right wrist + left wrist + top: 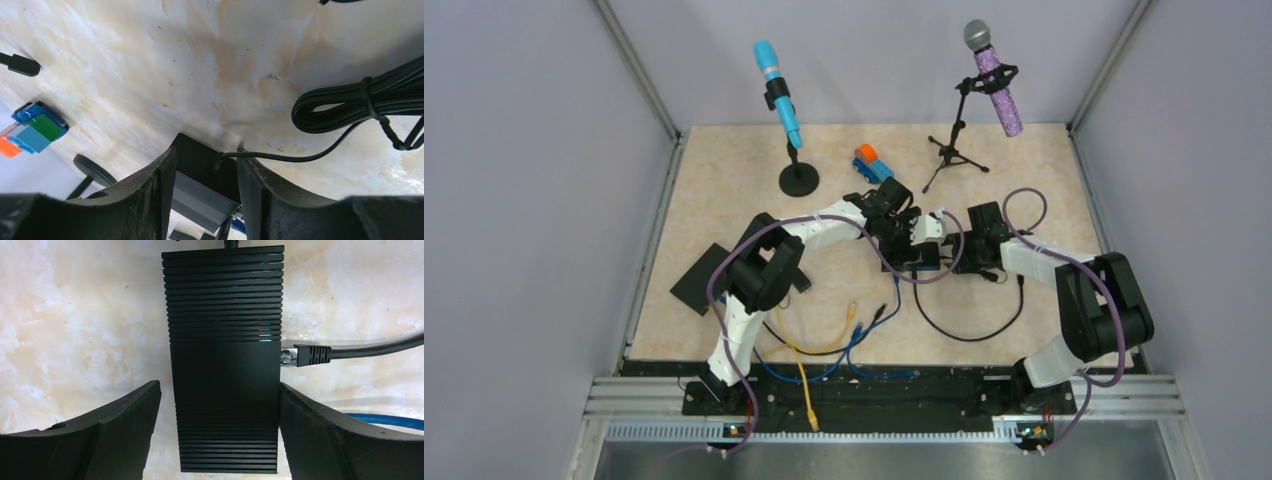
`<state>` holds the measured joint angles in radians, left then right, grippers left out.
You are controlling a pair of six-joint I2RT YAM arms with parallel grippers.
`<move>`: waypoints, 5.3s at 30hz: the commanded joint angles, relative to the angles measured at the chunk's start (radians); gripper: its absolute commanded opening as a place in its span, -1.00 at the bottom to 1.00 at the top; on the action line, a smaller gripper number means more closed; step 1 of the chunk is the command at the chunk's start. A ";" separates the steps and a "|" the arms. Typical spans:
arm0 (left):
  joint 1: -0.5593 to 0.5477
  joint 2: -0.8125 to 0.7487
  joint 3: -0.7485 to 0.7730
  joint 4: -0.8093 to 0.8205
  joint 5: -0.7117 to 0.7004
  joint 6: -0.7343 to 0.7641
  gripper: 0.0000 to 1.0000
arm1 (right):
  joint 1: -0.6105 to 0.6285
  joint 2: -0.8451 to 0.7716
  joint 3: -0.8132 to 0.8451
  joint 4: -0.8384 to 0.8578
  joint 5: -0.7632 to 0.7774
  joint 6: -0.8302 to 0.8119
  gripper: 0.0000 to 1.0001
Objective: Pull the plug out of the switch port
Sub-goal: Adjust the switch port at the center of the board, then pull the power from the switch port.
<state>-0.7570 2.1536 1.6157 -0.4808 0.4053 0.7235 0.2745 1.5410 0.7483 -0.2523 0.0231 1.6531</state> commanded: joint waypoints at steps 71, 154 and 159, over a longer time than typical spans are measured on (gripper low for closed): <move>0.002 -0.062 -0.070 -0.031 0.102 -0.043 0.25 | 0.039 0.097 0.047 0.047 0.008 -0.094 -0.62; 0.001 -0.117 -0.232 0.194 0.045 -0.132 0.21 | 0.013 0.351 0.523 -0.568 -0.096 -0.054 -0.02; 0.001 -0.116 -0.242 0.192 0.046 -0.123 0.21 | 0.014 0.361 0.510 -0.543 -0.101 -0.053 -0.23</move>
<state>-0.7506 2.0678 1.4029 -0.2672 0.4484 0.5797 0.2794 1.8874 1.2377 -0.8261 -0.0746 1.5837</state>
